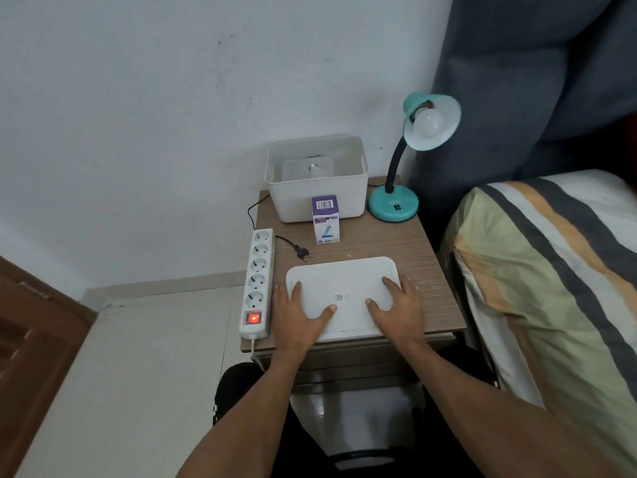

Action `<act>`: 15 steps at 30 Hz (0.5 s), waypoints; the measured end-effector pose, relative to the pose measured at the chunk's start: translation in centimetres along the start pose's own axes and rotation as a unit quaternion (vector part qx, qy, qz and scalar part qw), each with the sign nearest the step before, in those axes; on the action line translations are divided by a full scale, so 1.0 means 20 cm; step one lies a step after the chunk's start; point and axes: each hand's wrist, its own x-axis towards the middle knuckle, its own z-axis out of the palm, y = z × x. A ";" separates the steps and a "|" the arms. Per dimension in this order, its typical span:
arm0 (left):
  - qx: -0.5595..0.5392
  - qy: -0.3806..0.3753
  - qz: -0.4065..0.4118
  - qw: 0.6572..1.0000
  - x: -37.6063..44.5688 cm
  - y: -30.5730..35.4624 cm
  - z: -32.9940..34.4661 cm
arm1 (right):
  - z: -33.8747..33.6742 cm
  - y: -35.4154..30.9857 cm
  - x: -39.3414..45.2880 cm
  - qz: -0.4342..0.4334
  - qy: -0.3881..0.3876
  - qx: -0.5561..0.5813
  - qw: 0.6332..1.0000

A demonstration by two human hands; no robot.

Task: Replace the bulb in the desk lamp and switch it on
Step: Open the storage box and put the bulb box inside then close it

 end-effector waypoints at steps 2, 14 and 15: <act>-0.017 0.009 -0.002 1.000 0.00 0.00 0.01 | 0.00 -0.01 0.00 0.009 0.003 0.007 1.000; -0.078 0.087 0.063 0.991 0.18 0.17 -0.18 | -0.22 -0.29 0.23 -0.042 0.055 0.065 0.996; -0.084 0.099 0.069 0.989 0.24 0.20 -0.23 | -0.25 -0.35 0.28 -0.058 0.066 0.065 0.994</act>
